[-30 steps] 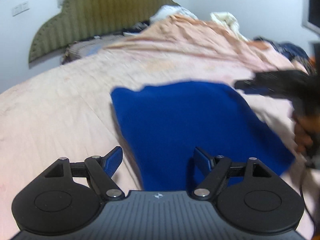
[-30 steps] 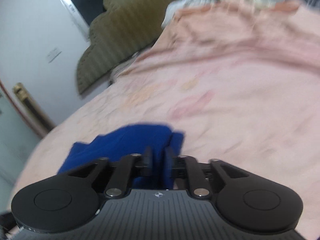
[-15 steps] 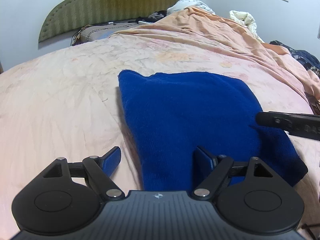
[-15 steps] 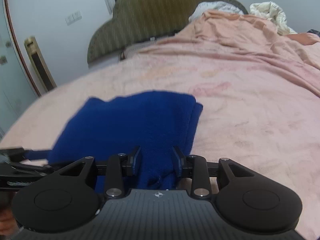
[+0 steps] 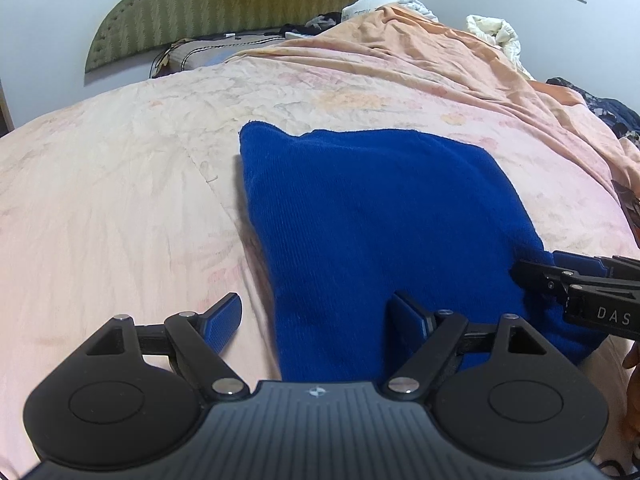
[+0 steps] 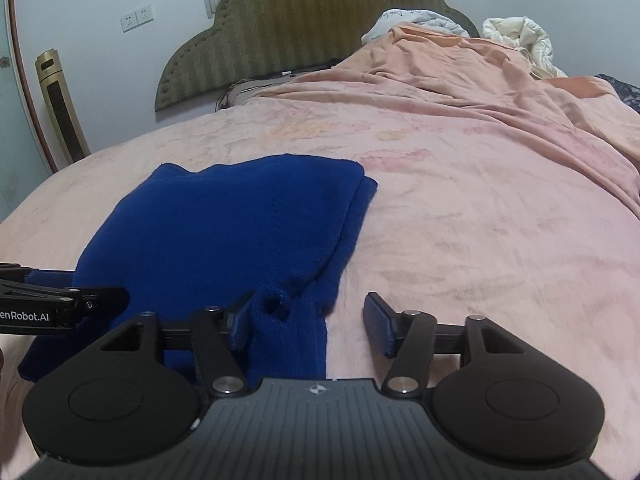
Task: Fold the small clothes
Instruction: 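Open both grippers and release the folded sweater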
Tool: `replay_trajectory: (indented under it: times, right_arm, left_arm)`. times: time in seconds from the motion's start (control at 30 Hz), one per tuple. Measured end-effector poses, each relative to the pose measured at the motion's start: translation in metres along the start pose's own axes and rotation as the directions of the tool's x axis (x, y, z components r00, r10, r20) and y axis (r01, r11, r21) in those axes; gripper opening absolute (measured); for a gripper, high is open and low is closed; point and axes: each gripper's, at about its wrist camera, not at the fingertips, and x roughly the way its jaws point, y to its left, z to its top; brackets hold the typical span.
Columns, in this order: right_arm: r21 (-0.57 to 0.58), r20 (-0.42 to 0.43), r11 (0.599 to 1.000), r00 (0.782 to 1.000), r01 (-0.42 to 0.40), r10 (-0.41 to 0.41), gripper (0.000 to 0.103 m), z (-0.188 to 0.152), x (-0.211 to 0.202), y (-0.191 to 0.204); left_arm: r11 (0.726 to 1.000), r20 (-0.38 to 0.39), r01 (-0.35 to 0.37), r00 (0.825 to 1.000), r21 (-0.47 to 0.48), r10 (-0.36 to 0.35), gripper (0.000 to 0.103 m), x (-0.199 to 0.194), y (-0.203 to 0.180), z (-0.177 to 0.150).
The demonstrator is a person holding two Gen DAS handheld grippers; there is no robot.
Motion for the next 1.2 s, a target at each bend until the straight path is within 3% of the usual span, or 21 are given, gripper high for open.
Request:
replay_trajectory:
  times: [0.47, 1.2]
  right_arm:
    - [-0.001, 0.022, 1.000, 0.999, -0.031, 0.031, 0.093, -0.012, 0.001, -0.002]
    - [0.076, 0.048, 0.989, 0.991, -0.125, 0.121, 0.101, -0.015, -0.004, -0.015]
  left_arm:
    - [0.999, 0.015, -0.043, 0.999, -0.028, 0.044, 0.090, 0.002, -0.003, -0.015]
    - [0.997, 0.050, -0.079, 0.996, -0.008, 0.079, 0.090, -0.003, -0.009, -0.025]
